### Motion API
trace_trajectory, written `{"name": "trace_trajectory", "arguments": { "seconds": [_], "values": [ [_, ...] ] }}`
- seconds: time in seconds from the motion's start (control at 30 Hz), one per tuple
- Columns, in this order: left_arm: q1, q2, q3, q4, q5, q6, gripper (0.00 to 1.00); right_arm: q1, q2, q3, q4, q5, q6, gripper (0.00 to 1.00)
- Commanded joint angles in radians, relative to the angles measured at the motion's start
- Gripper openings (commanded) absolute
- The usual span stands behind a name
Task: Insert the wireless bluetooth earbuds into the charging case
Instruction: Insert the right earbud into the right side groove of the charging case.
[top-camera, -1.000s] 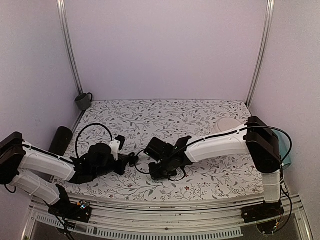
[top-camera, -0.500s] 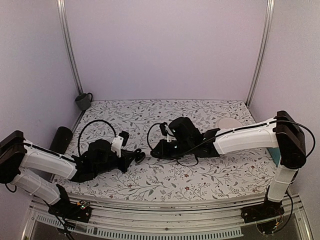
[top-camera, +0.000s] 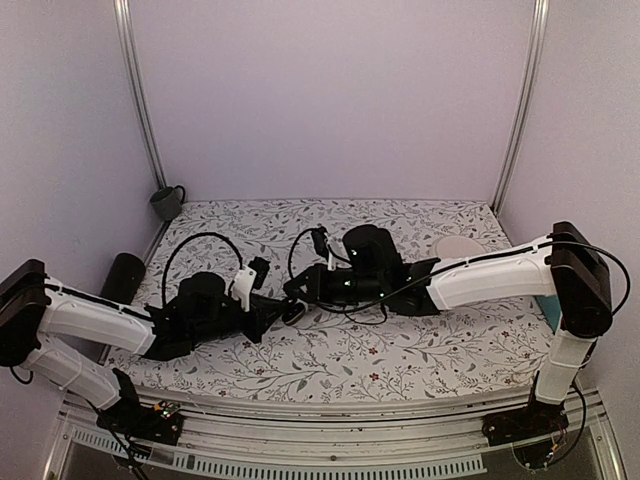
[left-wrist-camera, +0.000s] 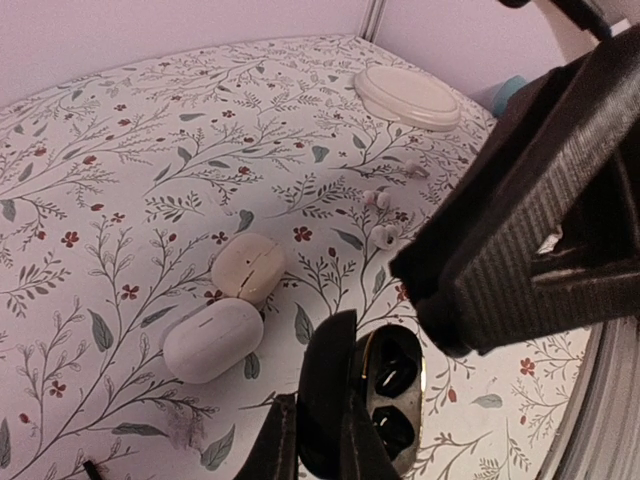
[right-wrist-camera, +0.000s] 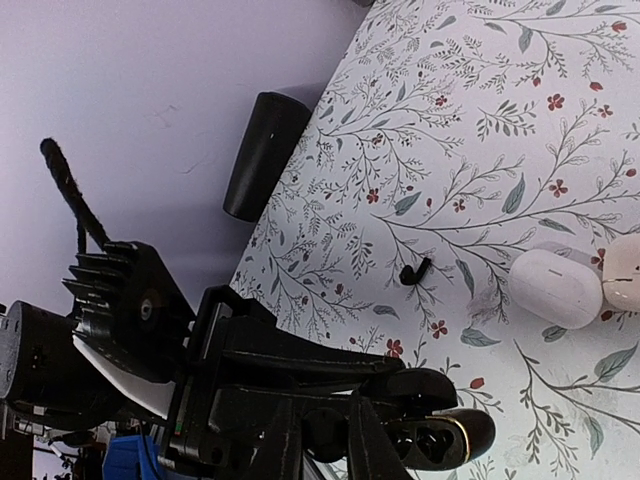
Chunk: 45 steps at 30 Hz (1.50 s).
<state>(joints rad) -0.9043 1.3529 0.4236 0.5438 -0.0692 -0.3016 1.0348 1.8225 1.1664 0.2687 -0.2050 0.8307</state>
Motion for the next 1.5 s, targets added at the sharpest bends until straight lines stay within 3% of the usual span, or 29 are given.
{"name": "trace_trajectory", "arguments": {
  "seconds": [0.0,0.83,1.47],
  "values": [
    [-0.012,-0.033,0.023,0.013,0.045,0.014,0.0,-0.002,-0.013,-0.033,0.085,-0.01,0.002,0.11],
    [-0.012,-0.116,0.047,-0.021,0.148,-0.001,0.0,0.0,-0.079,-0.196,0.318,0.035,0.006,0.11],
    [-0.013,-0.152,0.058,-0.039,0.159,-0.011,0.0,-0.002,-0.077,-0.241,0.383,0.022,0.023,0.11]
  ]
}}
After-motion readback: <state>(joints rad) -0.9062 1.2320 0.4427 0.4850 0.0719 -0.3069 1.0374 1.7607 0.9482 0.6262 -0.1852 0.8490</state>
